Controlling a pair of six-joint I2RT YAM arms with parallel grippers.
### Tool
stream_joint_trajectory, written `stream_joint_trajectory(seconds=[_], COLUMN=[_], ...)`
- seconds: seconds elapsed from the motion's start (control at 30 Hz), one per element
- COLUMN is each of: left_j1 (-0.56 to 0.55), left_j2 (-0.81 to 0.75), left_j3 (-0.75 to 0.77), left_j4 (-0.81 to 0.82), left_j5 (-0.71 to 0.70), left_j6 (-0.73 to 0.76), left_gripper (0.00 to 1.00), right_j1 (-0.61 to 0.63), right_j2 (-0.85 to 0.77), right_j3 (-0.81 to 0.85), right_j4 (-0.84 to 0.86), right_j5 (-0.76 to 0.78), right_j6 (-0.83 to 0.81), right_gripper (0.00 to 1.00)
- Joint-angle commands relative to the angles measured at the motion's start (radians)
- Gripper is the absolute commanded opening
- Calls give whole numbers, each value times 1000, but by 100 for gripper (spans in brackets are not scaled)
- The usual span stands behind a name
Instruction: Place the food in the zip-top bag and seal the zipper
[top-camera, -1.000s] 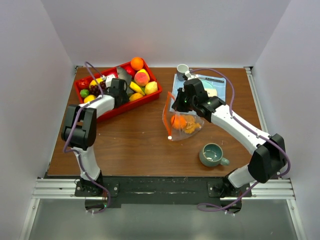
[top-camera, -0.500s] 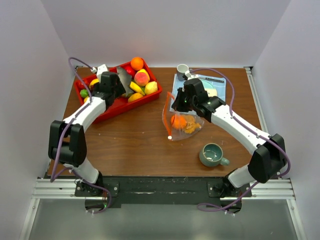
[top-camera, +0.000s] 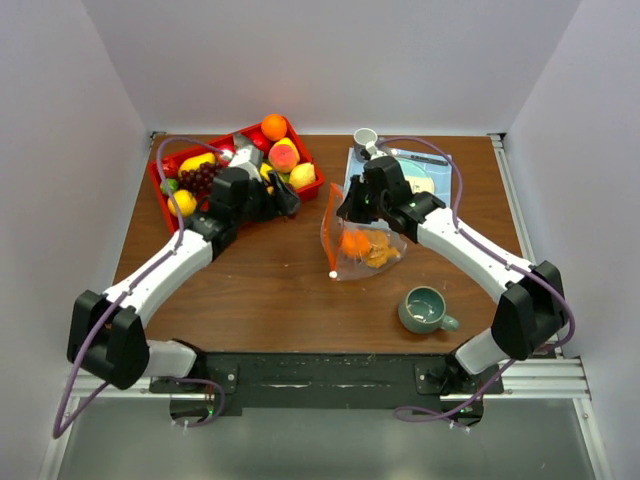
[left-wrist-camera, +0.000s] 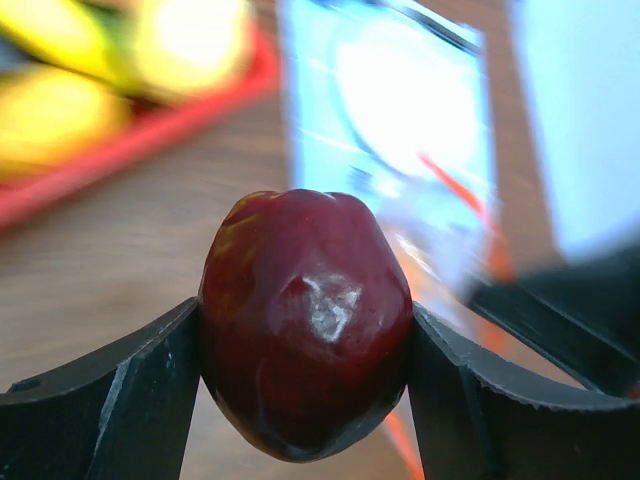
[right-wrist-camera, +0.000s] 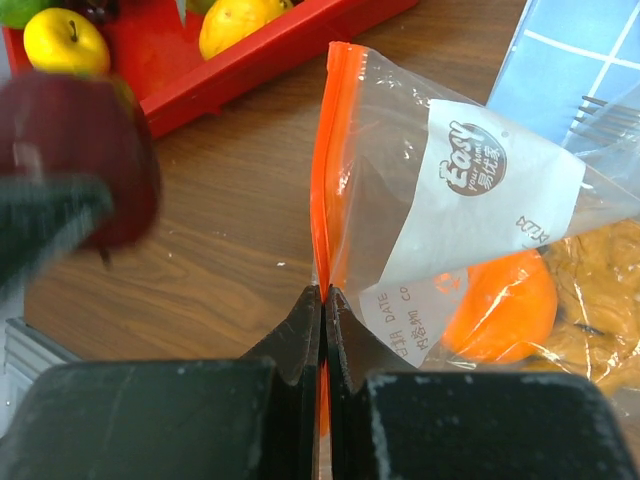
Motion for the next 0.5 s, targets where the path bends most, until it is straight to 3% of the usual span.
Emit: stream_joint_trajectory(seconds=[0.0,0.23,0.47], left_j1=[-100,-195,-255], left_j2=[-51,32,113], left_j3=[-49,-52,-29], left_j4=[168,318,355], left_j5=[149,222,208], left_j6=[-117,-200,-257], left_gripper=[14,14,18], right_j1=[2,2,2], right_j2=[-24,-114,-208], right_j3=[41,30,25], right_j4=[38,32,1], right_j5=[-10,-4,20], right_j6=[25,72,95], right_gripper=[0,0,0])
